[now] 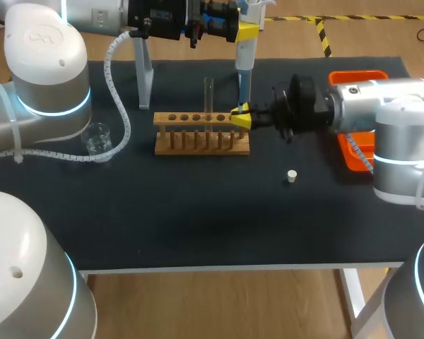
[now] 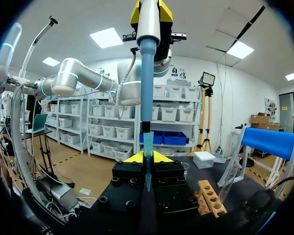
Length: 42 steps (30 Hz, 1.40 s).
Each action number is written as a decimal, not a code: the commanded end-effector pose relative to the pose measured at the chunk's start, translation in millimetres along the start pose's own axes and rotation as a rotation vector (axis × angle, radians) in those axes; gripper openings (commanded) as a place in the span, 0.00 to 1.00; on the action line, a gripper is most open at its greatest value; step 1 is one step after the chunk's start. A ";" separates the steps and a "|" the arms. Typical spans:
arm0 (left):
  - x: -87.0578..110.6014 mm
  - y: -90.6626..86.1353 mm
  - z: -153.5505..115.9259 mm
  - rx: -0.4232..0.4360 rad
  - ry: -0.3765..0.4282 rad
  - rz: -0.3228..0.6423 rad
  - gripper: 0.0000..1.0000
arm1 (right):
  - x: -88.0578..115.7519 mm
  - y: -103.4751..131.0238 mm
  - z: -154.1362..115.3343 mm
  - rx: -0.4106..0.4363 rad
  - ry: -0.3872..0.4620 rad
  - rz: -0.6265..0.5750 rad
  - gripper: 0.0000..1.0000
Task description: Invert the test tube, pick up the pipette, mount the tip to pipette, aspirate from beaker and dispense into the tube, eject the tip, return the pipette, and cap with the stopper.
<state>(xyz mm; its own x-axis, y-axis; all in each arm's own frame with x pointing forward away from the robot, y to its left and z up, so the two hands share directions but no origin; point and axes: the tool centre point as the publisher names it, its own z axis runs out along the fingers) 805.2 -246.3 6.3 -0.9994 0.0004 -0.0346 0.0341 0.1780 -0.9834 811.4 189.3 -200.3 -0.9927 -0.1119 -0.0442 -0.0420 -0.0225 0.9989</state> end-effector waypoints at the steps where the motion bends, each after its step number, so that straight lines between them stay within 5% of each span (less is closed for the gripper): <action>1: 0.3 0.2 -1.2 -0.002 0.001 0.000 0.00 | 2.0 0.9 -0.9 0.002 -0.003 -0.001 0.00; 42: 0.3 0.2 -1.2 -0.002 0.001 0.000 0.00 | 3.4 7.4 12.1 -0.024 0.001 -0.007 0.00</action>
<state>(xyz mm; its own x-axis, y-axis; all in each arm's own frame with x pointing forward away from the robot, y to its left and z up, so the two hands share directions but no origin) 805.1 -246.2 6.6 -0.9994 0.0003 -0.0347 0.0342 0.1782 -0.9834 808.0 199.7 -193.3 -0.9917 -0.1185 -0.0503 -0.0451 -0.0459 0.9979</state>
